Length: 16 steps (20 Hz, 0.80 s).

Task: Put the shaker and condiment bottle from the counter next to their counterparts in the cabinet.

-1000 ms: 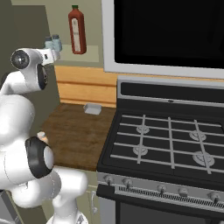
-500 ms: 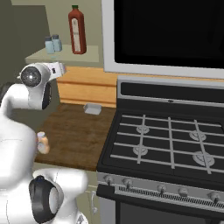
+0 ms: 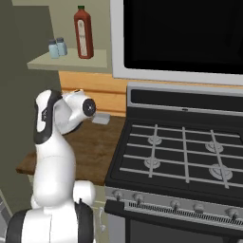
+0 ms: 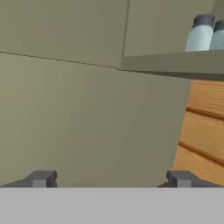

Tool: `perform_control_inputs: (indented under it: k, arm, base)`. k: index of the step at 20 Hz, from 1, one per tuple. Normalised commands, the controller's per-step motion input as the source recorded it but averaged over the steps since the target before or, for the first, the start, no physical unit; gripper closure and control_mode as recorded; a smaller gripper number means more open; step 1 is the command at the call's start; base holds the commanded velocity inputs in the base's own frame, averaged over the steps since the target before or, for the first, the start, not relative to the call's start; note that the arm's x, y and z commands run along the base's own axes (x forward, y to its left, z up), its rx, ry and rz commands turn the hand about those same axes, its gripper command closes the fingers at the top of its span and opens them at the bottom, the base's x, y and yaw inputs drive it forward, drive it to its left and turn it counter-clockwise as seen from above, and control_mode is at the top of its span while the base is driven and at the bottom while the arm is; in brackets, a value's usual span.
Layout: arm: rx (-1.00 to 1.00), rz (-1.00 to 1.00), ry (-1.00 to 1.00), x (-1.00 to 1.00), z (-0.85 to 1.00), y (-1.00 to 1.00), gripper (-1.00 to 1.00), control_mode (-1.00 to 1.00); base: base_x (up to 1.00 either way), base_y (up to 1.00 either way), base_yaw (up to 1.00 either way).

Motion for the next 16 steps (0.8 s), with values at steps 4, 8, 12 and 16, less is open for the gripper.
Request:
perform_control_inputs:
  k: [4,8,12,16]
  arm:
    - [-0.16,0.51,0.07,-0.53,-0.63,-0.07,-1.00,-1.00]
    - [-0.18,0.28,0.01,-0.92,-0.56,-0.16,-1.00,-1.00]
    - [-0.03,0.10,0.03,-0.34,-0.27,-0.09,-1.00,-1.00]
    - [0.00,0.00,0.29,-0.12,-0.49,-0.11,-1.00,-1.00]
  base:
    - [0.00,0.00,0.00]
    - [0.00,0.00,0.00]
    - [0.00,0.00,0.00]
    - [0.00,0.00,0.00]
